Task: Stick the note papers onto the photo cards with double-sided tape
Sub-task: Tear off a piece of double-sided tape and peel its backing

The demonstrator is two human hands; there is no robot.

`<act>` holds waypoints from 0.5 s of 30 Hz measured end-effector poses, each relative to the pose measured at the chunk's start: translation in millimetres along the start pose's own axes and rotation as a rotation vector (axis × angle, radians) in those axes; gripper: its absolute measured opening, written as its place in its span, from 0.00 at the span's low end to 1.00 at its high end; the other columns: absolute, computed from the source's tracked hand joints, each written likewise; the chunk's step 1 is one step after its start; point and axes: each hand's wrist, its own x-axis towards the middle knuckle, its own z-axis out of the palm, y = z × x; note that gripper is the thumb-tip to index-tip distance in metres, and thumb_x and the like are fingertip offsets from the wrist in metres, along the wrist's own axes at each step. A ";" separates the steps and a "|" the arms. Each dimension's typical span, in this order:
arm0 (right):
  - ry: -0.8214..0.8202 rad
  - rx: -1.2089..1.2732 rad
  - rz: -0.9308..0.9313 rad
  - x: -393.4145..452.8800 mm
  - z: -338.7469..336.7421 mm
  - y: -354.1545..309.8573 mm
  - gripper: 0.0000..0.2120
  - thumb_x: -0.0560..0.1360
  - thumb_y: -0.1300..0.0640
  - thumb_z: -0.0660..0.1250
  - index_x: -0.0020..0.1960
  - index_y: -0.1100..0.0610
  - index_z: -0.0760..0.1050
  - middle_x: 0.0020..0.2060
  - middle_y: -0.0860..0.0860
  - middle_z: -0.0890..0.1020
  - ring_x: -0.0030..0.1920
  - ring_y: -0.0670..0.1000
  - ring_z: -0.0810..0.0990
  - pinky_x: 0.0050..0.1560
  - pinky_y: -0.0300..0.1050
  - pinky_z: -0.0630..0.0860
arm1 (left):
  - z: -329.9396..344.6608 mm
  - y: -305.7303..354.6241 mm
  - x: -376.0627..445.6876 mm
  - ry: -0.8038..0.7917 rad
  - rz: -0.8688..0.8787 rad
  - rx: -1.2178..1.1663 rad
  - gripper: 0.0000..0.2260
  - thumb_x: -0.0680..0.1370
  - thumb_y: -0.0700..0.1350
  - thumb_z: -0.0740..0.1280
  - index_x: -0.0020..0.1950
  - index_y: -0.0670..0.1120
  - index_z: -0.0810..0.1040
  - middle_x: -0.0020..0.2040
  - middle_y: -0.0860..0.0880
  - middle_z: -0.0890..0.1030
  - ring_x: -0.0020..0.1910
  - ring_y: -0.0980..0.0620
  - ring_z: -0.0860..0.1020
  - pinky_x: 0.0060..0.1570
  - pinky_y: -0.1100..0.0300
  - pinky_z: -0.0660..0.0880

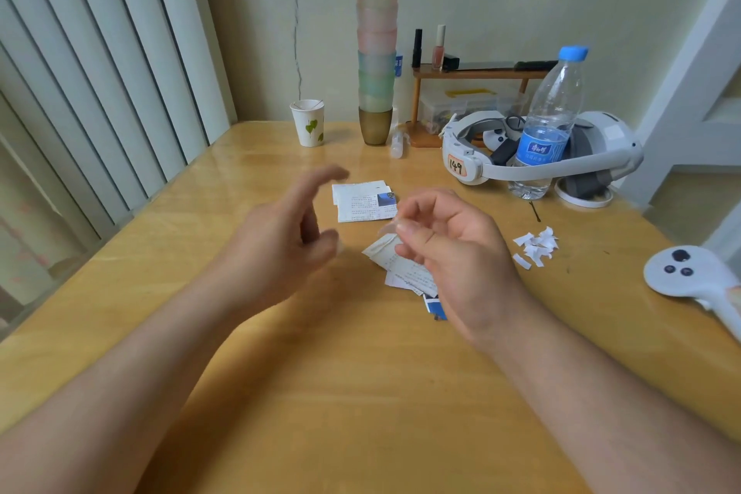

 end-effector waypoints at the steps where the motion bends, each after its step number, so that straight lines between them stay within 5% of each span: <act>1: 0.005 0.117 0.097 1.3 -0.4 -1.3 0.06 0.72 0.58 0.71 0.40 0.48 0.82 0.46 0.48 0.81 0.51 0.51 0.77 0.54 0.48 0.74 | 1.7 -2.1 -1.2 -0.085 0.007 0.080 0.21 0.78 0.44 0.71 0.66 0.64 0.72 0.35 0.56 0.76 0.33 0.56 0.75 0.35 0.63 0.71; 5: 0.015 0.354 0.297 2.3 -3.3 -6.0 0.03 0.72 0.59 0.70 0.43 0.52 0.81 0.45 0.53 0.80 0.50 0.52 0.76 0.49 0.47 0.73 | 5.5 5.1 -3.7 -0.273 -0.015 0.154 0.08 0.79 0.46 0.70 0.51 0.61 0.81 0.33 0.60 0.78 0.36 0.59 0.76 0.36 0.67 0.68; 7: 0.022 0.399 0.336 2.1 -3.0 -7.5 0.06 0.76 0.57 0.66 0.43 0.52 0.82 0.44 0.50 0.81 0.51 0.53 0.76 0.50 0.47 0.72 | 7.0 8.7 -4.1 -0.223 -0.072 0.062 0.09 0.80 0.46 0.68 0.49 0.59 0.86 0.38 0.60 0.80 0.40 0.61 0.78 0.39 0.68 0.70; 11: 0.006 0.423 0.377 2.1 -4.0 -7.9 0.12 0.77 0.55 0.62 0.46 0.53 0.84 0.46 0.49 0.81 0.52 0.54 0.76 0.51 0.47 0.71 | 16.3 21.6 -5.4 0.001 -0.241 -0.523 0.10 0.80 0.41 0.70 0.52 0.55 0.89 0.36 0.56 0.80 0.35 0.56 0.74 0.40 0.61 0.71; 15: -0.037 0.419 0.381 3.1 -5.0 -3.2 0.12 0.71 0.51 0.65 0.48 0.52 0.85 0.52 0.50 0.80 0.54 0.55 0.75 0.52 0.48 0.69 | 27.4 35.2 -8.7 -0.058 -0.328 -0.984 0.10 0.73 0.42 0.71 0.50 0.48 0.90 0.45 0.46 0.83 0.45 0.52 0.77 0.46 0.58 0.72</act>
